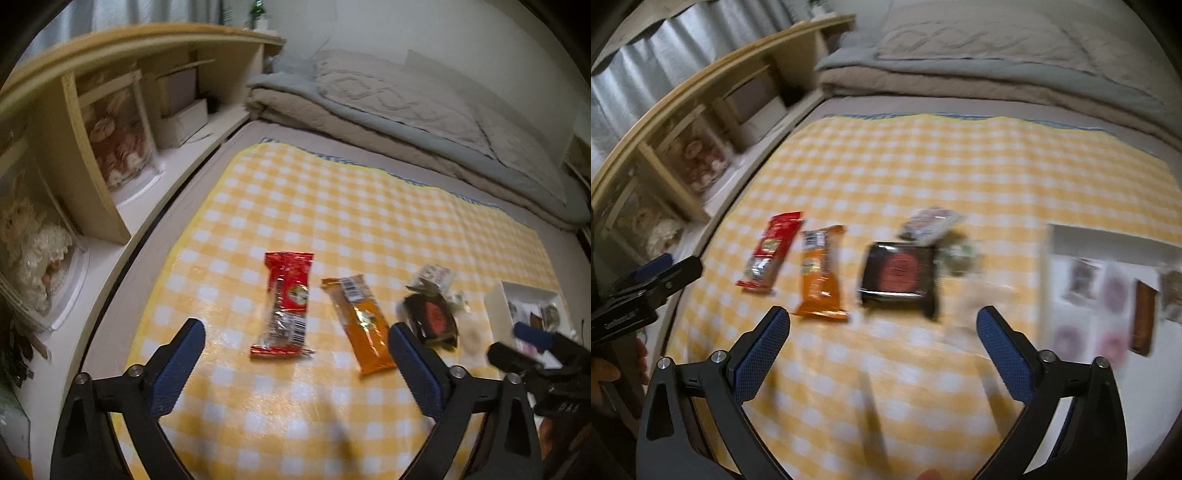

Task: Organize snacks
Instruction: 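Move both tools back over the red and orange bars, then grasp the orange wrapped bar with the right tool while the left tool grasps the red wrapped bar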

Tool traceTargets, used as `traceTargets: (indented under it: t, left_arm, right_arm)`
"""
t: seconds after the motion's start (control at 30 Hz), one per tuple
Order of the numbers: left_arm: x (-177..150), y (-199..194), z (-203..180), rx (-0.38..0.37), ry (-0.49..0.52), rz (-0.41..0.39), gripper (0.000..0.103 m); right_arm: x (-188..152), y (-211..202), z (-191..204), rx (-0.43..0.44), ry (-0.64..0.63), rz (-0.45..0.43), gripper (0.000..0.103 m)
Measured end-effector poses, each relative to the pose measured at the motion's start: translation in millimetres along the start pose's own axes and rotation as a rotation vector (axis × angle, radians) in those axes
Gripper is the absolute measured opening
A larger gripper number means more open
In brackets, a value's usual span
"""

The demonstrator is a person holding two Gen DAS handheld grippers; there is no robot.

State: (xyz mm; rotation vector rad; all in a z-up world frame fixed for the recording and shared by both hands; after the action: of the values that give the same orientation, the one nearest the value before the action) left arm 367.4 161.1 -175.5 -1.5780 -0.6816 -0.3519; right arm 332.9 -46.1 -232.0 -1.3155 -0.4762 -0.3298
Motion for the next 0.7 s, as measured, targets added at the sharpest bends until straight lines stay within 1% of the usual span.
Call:
traceTargets:
  t: [0.03,0.07,0.13,0.23,0.33,0.43,0.57,0.67,0.7]
  left_arm:
    - [1.6,5.7,3.5,-0.001,-0.014,0.007,0.089]
    - [3.1,13.4,6.8,-0.002,-0.027,0.016,0.087]
    - [5.4,24.7,10.4,-0.002,-0.039,0.030,0.079]
    - [8.8,47.1,12.5,0.000,-0.042,0.061,0.071]
    - [10.1,66.5,13.5,0.010,-0.033,0.094,0.066]
    - [10.1,88.7,10.5,0.023,-0.014,0.123,0.066]
    - [9.6,115.2,6.4,0.029,-0.003,0.159,0.066]
    - [6.4,132.7,6.1,0.050,0.003,0.193,0.066]
    - [5.4,137.6,6.3,0.056,0.004,0.206,0.062]
  right_arm:
    - [2.7,6.3,7.1,0.014,-0.013,0.002,0.091]
    - [5.4,16.3,16.6,0.030,-0.034,0.010,0.085]
    - [7.0,28.5,26.2,0.042,-0.059,0.025,0.080]
    - [7.7,51.2,38.7,0.057,-0.095,0.064,0.068]
    - [10.0,74.5,45.6,0.080,-0.116,0.096,0.064]
    - [10.6,93.5,47.5,0.088,-0.126,0.123,0.063]
    - [9.5,110.1,50.1,0.129,-0.111,0.156,0.063]
    - [2.8,119.4,55.9,0.134,-0.145,0.185,0.061]
    - [0.4,120.7,57.9,0.131,-0.165,0.195,0.058]
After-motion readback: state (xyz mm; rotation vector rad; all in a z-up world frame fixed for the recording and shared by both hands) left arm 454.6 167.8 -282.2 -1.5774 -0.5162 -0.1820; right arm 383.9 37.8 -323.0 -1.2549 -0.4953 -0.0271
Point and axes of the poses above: each gripper's, at about its wrist camera, not at the fingertips, and y roughly the way its jaws point, z to its left, x to its top, the point moved 6 cm from there along y, roughly the way its jaws point, and after that the axes turned 6 degrees about -y, right-handed, at the moved point
